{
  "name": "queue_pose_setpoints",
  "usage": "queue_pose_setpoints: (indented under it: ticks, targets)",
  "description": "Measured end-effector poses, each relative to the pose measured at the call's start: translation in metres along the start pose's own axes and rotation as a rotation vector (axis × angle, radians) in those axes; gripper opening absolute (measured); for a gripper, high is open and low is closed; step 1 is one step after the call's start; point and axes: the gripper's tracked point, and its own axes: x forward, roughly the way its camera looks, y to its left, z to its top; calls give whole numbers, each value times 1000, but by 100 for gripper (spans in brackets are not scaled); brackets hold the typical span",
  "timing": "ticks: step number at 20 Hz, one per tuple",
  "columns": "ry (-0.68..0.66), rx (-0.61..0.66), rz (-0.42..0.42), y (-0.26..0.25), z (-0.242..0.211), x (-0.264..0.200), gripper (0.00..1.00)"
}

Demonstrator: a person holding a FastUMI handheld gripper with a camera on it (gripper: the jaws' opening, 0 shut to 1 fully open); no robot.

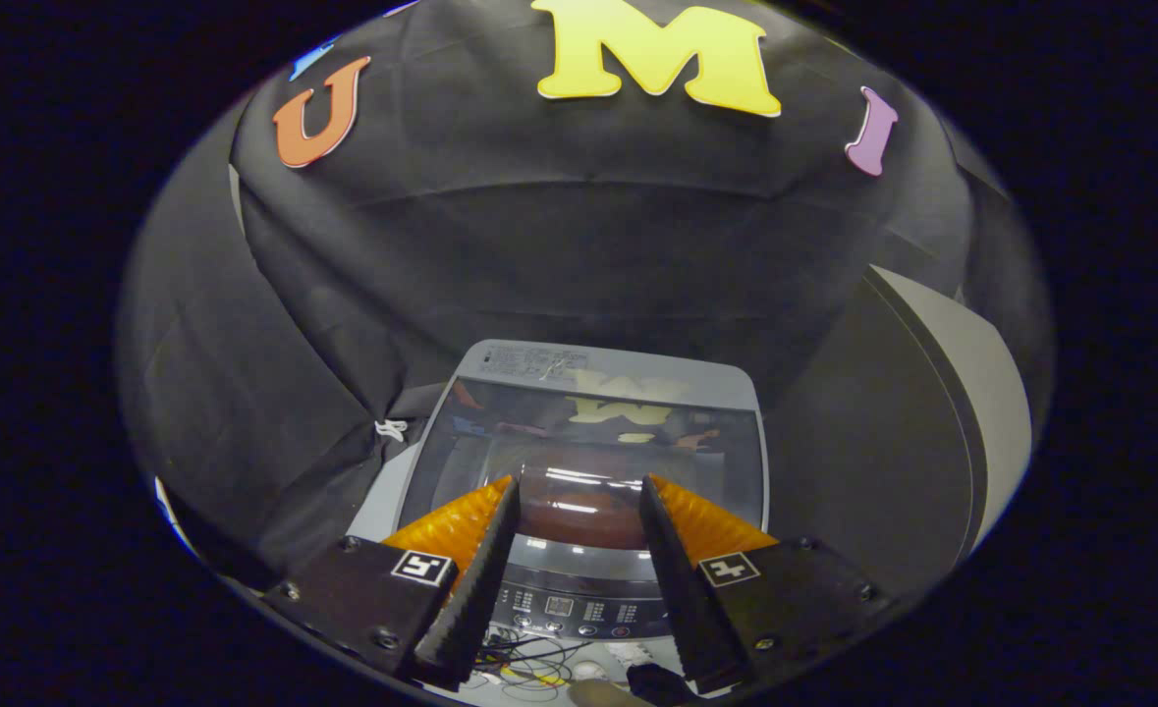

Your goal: Put the clothes into the washing machine and then close the washing machine lid.

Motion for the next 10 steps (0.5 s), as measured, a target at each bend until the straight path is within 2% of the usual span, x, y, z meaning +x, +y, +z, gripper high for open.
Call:
queue_pose_setpoints:
  ticks: [4,6,8,10]
  targets:
    - [-54,-6,17,-9,1,-33,77]
    - [-134,-17,32,-16,17,-62,77]
    - [-237,-35,59,-25,36,-109,77]
    - [-377,-51,77,-42,59,-177,77]
